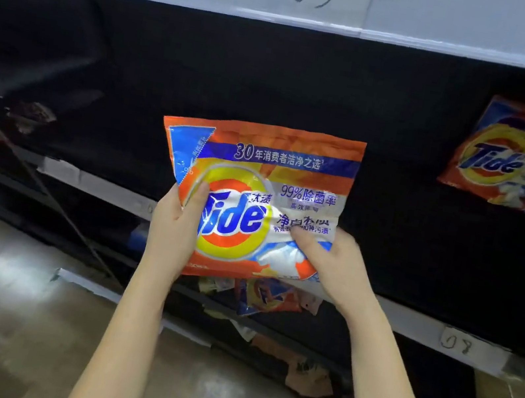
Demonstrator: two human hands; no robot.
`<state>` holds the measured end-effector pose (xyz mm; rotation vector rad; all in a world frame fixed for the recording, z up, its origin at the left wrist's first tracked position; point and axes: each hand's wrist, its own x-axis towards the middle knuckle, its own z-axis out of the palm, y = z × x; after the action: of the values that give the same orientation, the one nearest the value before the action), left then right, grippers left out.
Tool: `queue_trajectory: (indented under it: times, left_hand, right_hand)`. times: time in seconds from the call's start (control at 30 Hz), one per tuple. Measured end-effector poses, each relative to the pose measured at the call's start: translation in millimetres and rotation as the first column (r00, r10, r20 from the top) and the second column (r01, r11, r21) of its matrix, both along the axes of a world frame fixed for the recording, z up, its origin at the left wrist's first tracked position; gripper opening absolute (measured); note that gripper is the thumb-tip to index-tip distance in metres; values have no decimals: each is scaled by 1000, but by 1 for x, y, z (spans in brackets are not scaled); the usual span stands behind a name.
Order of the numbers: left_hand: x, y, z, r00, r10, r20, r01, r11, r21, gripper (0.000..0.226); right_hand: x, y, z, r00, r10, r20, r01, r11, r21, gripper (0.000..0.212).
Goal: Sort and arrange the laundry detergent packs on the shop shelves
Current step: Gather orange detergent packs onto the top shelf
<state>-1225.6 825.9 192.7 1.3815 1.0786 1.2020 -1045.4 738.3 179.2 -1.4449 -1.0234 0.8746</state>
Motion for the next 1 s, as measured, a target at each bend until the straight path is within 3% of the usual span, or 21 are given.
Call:
queue_trajectory:
  times: [0.27,0.47,0.53,0.63,0.73,1.0]
  left_hand:
    - [-122,39,71,989,111,103,-131,968,216,15]
    - [-222,99,145,976,174,129,-215,852,477,21]
    - [-245,122,173,975,189,112,-220,809,545,20]
    - [-270,161,216,968,234,85,-234,736,635,22]
    - [-279,200,259,974,203,101,-219,724,654,21]
    - [-255,340,353,993,59,100,-111,741,662,14]
  right_hand:
    - [-119,51,76,989,27,147,-59,974,218,8]
    - [-213,108,148,978,45,203,-132,890,437,9]
    - [-234,130,175,972,93,215,-186,863,470,19]
    - [-254,166,219,936,115,333,-276,826,491,23]
    - [-260,203,266,907,86,412,-303,813,497,13]
    - [-236,320,379,884,79,460,-254,908,332,27]
